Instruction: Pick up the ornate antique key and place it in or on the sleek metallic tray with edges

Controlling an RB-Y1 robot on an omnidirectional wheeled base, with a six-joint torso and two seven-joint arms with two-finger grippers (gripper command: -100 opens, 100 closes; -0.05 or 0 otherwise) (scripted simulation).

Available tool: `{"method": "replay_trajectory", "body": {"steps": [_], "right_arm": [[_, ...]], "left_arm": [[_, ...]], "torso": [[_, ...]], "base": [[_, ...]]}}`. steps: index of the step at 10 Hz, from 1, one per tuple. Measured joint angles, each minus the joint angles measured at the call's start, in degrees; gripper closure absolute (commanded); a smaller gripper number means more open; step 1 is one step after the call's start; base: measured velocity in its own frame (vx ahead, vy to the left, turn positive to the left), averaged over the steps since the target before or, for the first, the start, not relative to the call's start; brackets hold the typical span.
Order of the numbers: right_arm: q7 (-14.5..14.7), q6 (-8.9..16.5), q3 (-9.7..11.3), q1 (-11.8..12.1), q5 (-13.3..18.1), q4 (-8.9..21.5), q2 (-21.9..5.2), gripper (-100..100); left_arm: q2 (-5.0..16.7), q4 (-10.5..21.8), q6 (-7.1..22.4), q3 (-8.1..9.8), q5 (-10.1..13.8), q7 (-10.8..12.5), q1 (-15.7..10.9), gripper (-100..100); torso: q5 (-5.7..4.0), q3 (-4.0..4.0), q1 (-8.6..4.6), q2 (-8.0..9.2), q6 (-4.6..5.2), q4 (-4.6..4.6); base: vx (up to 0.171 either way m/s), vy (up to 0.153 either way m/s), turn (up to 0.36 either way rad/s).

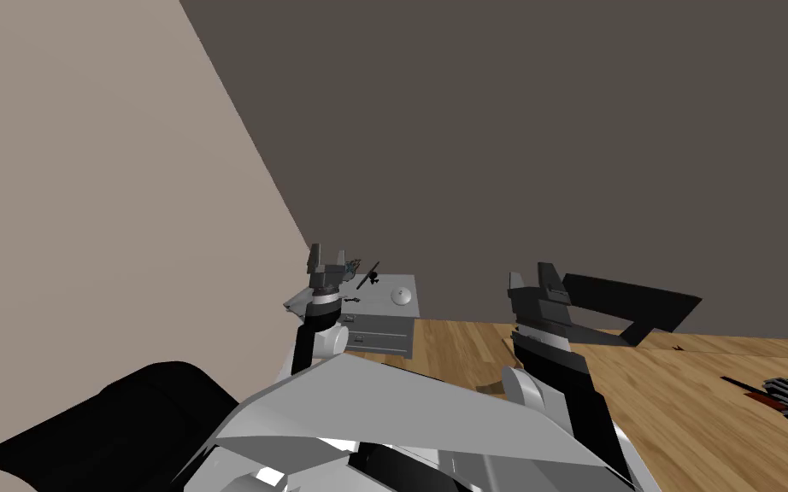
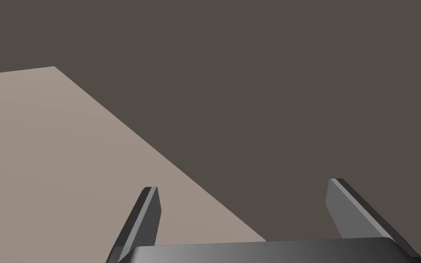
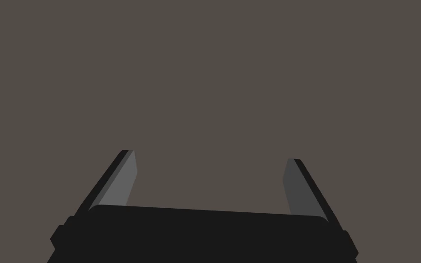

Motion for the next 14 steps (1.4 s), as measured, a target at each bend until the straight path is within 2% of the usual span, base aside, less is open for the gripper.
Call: {"method": "replay_trajectory", "body": {"steps": [3, 5, 7, 9, 11, 14], "right_arm": [[0.0, 0.0, 0.0, -0.01, 0.0, 0.0, 0.0, 0], [0.0, 0.0, 0.0, -0.01, 0.0, 0.0, 0.0, 0], [0.0, 0.0, 0.0, -0.01, 0.0, 0.0, 0.0, 0], [0.0, 0.0, 0.0, -0.01, 0.0, 0.0, 0.0, 0], [0.0, 0.0, 0.0, -0.01, 0.0, 0.0, 0.0, 0], [0.0, 0.0, 0.0, -0.01, 0.0, 0.0, 0.0, 0]], "left_arm": [[3.7, 1.07, 1.73, -0.2, -0.15, 0.45, -0.61, -100], [6.55, 1.78, 4.79, -0.34, -0.3, 0.96, -1.71, -100], [9.04, 3.88, 8.36, -0.76, -0.69, 1.38, -3.83, -100], [11.1, 5.01, 10.61, -0.24, -0.37, 2.39, -4.03, -100], [12.43, 5.96, 13.28, -0.11, -0.34, 2.94, -5.25, -100], [14.29, 9.32, 17.74, -0.54, -0.67, 3.58, -7.82, -100]], "torso": [[0.01, 0.08, 0.05, 0.15, 0.01, 0.03], [0.01, 0.13, 0.04, 0.22, 0.01, 0.05], [0.02, 0.15, 0.07, 0.27, 0.01, 0.06], [0.02, 0.11, 0.09, 0.2, 0.0, 0.04], [0.01, 0.07, 0.04, 0.13, 0.01, 0.03], [0.02, 0.11, 0.09, 0.18, 0.01, 0.04]], "base": [[-0.045, 0.006, -0.049], [-0.064, 0.009, -0.084], [-0.067, 0.013, -0.064], [-0.04, 0.013, -0.046], [-0.049, 0.009, -0.083], [-0.048, 0.017, -0.05]]}}
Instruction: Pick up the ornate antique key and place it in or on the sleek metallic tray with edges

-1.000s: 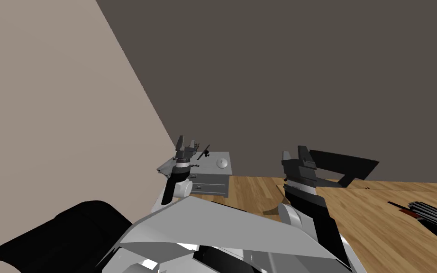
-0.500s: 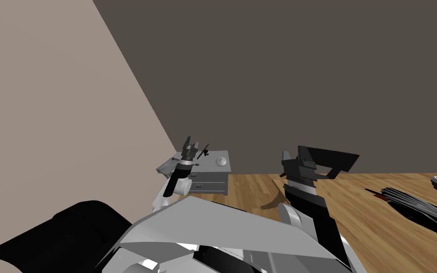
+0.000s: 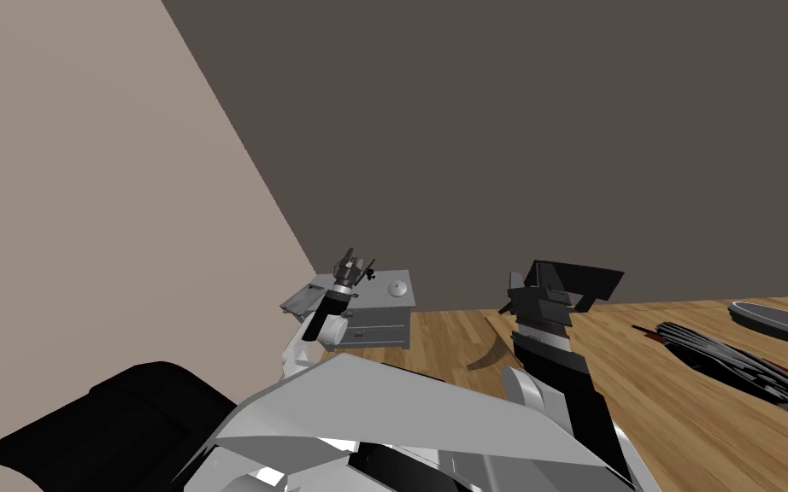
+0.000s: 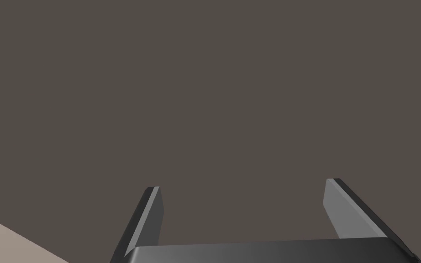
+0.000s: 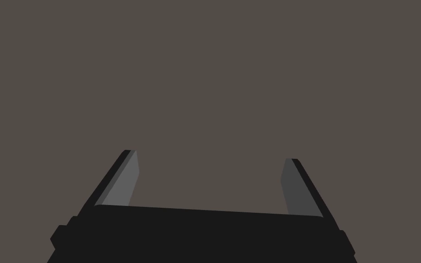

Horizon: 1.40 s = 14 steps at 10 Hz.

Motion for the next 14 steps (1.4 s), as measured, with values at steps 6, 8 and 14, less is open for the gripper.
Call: {"method": "replay_trajectory", "body": {"steps": [6, 8, 14], "right_arm": [[0.0, 0.0, 0.0, 0.0, 0.0, 0.0, 0.0, 0], [0.0, 0.0, 0.0, 0.0, 0.0, 0.0, 0.0, 0], [0.0, 0.0, 0.0, 0.01, 0.0, 0.0, 0.0, 0]], "left_arm": [[3.15, 3.98, 9.12, 0.39, 0.26, 1.84, -3.7, -100], [3.73, 5.49, 12.13, 0.2, 0.19, 2.25, -4.41, -100], [5.47, 10.83, 21.53, 0.24, 0.36, 3.63, -8.11, -100]], "torso": [[0.0, -0.03, 0.0, -0.06, 0.0, -0.01], [0.0, -0.04, 0.01, -0.07, -0.01, -0.01], [0.01, -0.06, 0.05, -0.11, -0.02, -0.02]], "base": [[-0.037, 0.015, -0.053], [-0.031, 0.021, -0.052], [-0.027, 0.025, -0.049]]}}
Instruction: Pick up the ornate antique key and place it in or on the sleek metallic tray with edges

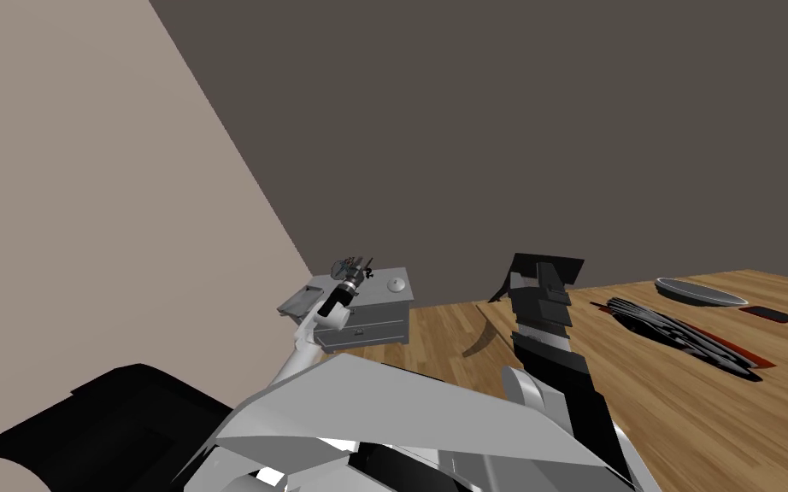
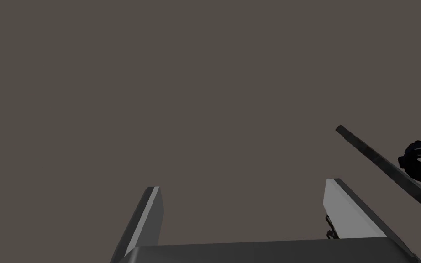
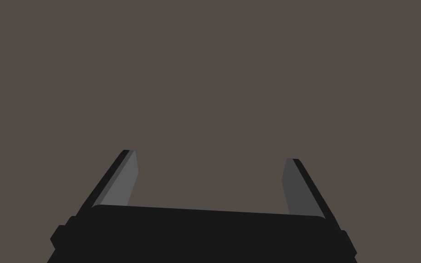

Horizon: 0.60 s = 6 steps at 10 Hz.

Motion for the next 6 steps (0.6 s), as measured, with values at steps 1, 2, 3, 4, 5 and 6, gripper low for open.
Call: {"method": "replay_trajectory", "body": {"steps": [1, 2, 3, 4, 5, 6], "right_arm": [[0.0, 0.0, 0.0, 0.0, 0.0, 0.0, 0.0, 0], [0.0, 0.0, 0.0, 0.01, 0.0, 0.0, 0.0, 0], [0.0, 0.0, 0.0, 0.0, 0.0, 0.0, 0.0, 0], [0.0, 0.0, 0.0, 0.01, 0.0, 0.0, 0.0, 0], [0.0, 0.0, 0.0, 0.0, 0.0, 0.0, 0.0, 0], [0.0, 0.0, 0.0, 0.01, 0.0, 0.0, 0.0, 0]], "left_arm": [[0.0, 0.25, 1.64, 0.0, -0.06, 0.16, -0.41, -100], [0.15, 0.36, 2.82, 0.06, 0.01, 0.25, -0.65, -100], [0.38, 1.14, 4.55, 0.14, 0.08, 0.47, -1.48, -100], [0.5, 2.24, 5.95, 0.15, 0.09, 0.63, -2.23, -100], [0.95, 3.85, 7.31, 0.25, 0.32, 0.92, -3.19, -100], [1.28, 4.42, 8.88, 0.34, 0.53, 1.17, -3.59, -100]], "torso": [[0.0, -0.01, -0.02, -0.02, -0.02, 0.0], [-0.01, -0.03, -0.07, -0.06, -0.02, -0.01], [-0.01, -0.03, -0.06, -0.06, 0.0, -0.01], [-0.01, -0.03, -0.04, -0.06, -0.01, -0.01], [0.01, -0.03, 0.03, -0.05, -0.01, -0.01], [0.01, -0.02, 0.03, -0.04, -0.02, -0.01]], "base": [[-0.006, 0.01, 0.007], [-0.012, 0.015, -0.055], [-0.014, 0.021, -0.037], [-0.016, 0.039, -0.053], [-0.017, 0.039, -0.031], [-0.011, 0.043, -0.049]]}}
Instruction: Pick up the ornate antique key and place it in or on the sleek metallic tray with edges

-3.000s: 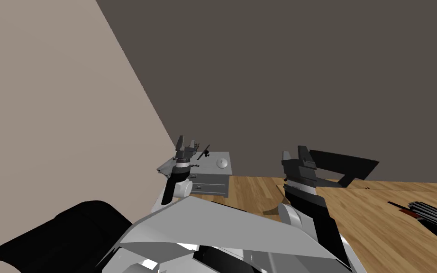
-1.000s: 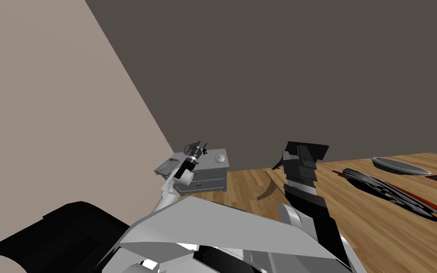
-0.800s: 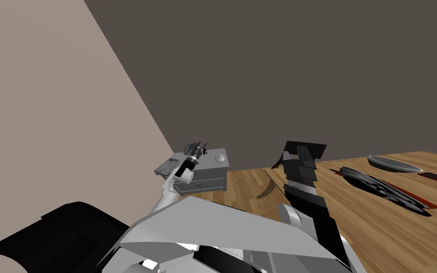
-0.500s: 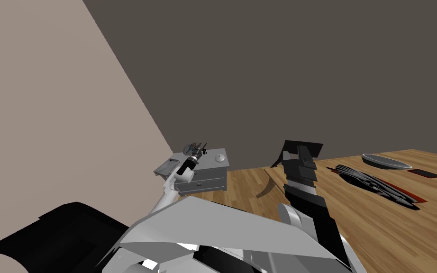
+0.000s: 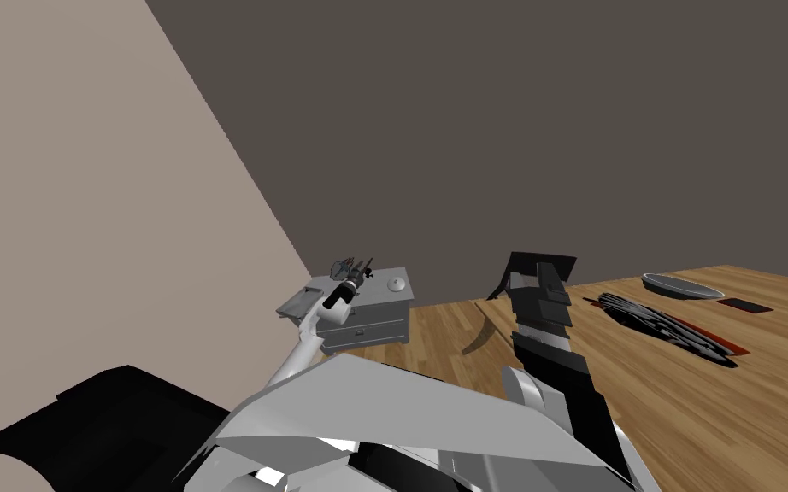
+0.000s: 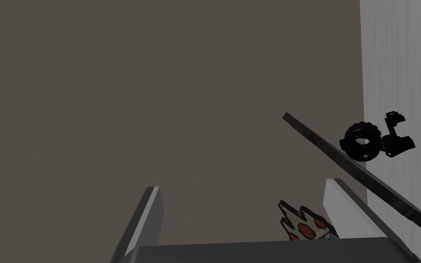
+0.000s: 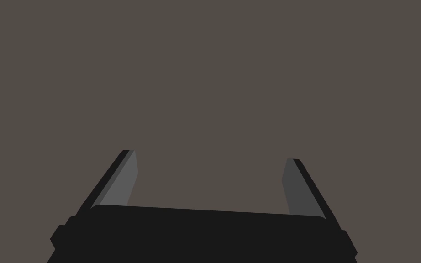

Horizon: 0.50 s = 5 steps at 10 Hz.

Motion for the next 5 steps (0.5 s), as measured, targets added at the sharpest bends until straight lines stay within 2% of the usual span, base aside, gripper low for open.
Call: {"method": "replay_trajectory", "body": {"steps": [3, 5], "right_arm": [[0.0, 0.0, 0.0, 0.0, 0.0, 0.0, 0.0, 0], [0.0, 0.0, 0.0, 0.0, 0.0, 0.0, 0.0, 0]], "left_arm": [[-0.02, 1.87, 3.74, 0.02, -0.01, 0.34, -0.99, -100], [-0.05, 3.54, 7.12, 0.14, -0.02, 0.62, -2.68, -100]], "torso": [[-0.02, -0.02, -0.09, -0.03, 0.0, 0.0], [-0.01, -0.03, -0.05, -0.05, 0.0, -0.01]], "base": [[-0.006, 0.022, -0.022], [-0.001, 0.034, -0.037]]}}
